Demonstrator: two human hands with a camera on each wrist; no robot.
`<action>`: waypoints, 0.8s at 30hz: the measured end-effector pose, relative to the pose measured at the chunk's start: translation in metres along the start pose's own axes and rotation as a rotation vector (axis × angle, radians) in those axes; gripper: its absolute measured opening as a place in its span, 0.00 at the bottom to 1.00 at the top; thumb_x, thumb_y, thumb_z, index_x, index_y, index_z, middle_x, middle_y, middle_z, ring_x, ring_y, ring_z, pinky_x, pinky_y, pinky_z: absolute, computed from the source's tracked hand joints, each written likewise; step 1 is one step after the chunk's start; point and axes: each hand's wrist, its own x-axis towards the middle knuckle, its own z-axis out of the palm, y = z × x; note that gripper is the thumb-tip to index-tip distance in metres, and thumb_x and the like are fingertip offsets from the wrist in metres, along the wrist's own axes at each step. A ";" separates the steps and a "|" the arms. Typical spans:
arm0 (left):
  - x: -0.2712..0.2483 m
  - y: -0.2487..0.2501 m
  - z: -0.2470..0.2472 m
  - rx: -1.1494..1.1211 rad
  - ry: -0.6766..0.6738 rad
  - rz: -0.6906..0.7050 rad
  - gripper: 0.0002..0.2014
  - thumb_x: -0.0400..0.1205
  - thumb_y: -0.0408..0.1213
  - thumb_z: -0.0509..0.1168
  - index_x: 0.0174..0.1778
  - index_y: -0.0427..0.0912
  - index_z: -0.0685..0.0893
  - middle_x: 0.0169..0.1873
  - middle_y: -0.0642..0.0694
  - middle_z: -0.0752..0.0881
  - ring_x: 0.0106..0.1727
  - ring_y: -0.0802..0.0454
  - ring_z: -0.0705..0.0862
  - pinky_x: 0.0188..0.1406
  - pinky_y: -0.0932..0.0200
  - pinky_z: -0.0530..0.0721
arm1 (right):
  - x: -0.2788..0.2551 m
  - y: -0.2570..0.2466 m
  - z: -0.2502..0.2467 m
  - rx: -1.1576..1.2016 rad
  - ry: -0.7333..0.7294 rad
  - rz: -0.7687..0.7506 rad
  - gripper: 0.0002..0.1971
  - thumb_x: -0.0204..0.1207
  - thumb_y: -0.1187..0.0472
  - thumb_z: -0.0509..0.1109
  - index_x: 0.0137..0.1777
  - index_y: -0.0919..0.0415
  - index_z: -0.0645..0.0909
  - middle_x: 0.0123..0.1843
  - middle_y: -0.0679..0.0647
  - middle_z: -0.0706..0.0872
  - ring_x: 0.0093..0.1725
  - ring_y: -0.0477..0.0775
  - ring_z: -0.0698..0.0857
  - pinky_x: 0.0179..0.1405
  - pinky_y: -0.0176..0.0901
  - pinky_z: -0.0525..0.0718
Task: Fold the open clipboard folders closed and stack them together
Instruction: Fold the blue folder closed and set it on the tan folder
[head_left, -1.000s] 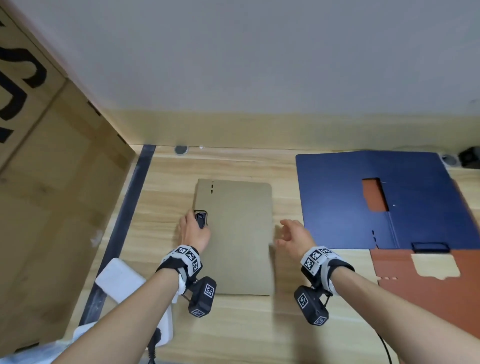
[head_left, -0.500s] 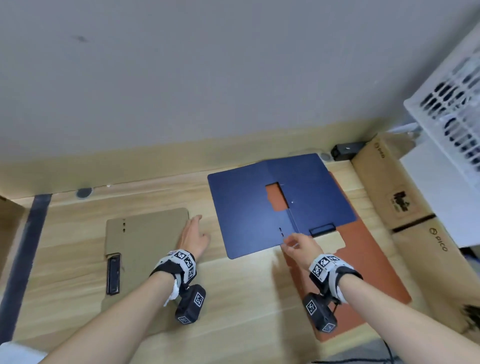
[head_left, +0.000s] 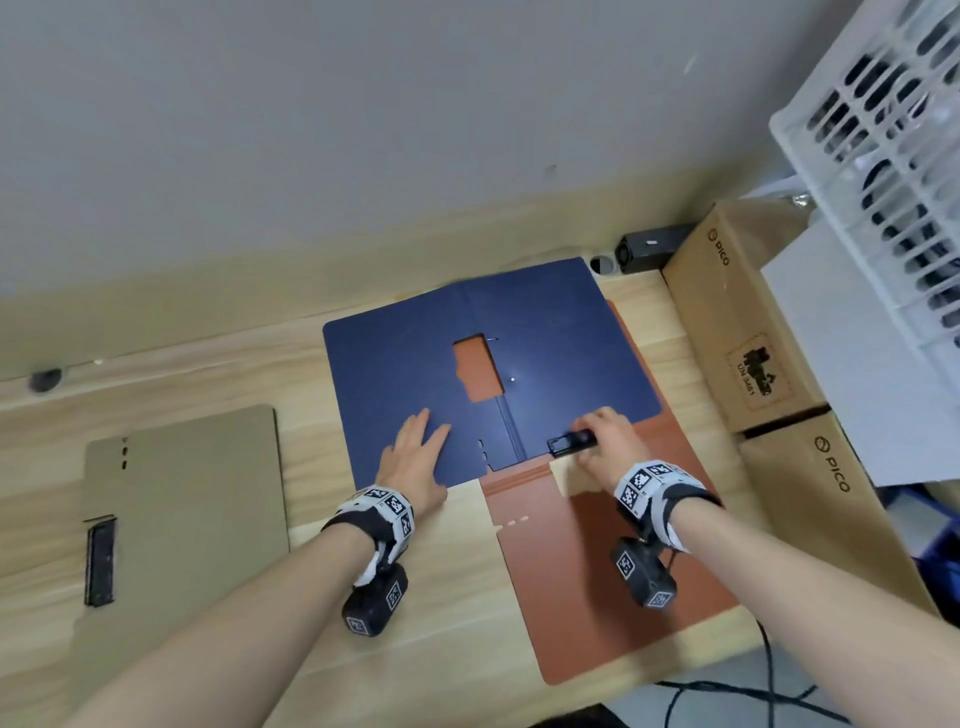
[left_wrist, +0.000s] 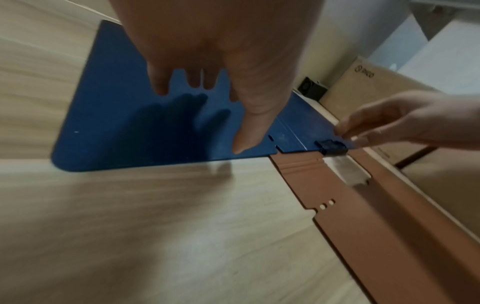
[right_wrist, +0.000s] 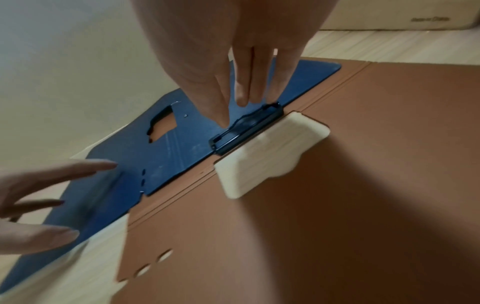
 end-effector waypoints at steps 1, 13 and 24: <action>0.003 0.005 0.003 0.044 -0.025 -0.003 0.45 0.75 0.38 0.70 0.85 0.53 0.53 0.86 0.45 0.41 0.87 0.44 0.40 0.82 0.36 0.57 | 0.006 0.004 -0.002 -0.026 -0.011 -0.027 0.20 0.70 0.67 0.70 0.63 0.56 0.83 0.63 0.57 0.78 0.66 0.60 0.74 0.69 0.46 0.71; 0.005 0.030 0.009 0.218 -0.140 -0.048 0.48 0.76 0.23 0.64 0.86 0.50 0.43 0.85 0.37 0.36 0.86 0.33 0.40 0.80 0.31 0.61 | 0.025 0.016 0.005 -0.263 -0.094 -0.186 0.21 0.65 0.68 0.69 0.57 0.50 0.79 0.58 0.51 0.76 0.61 0.59 0.73 0.53 0.52 0.78; -0.028 0.033 0.026 0.431 -0.155 0.029 0.51 0.75 0.20 0.66 0.86 0.46 0.39 0.84 0.30 0.38 0.85 0.28 0.44 0.78 0.32 0.62 | -0.008 0.016 0.013 -0.319 -0.168 -0.215 0.20 0.65 0.70 0.68 0.53 0.49 0.80 0.57 0.47 0.80 0.59 0.54 0.75 0.52 0.48 0.77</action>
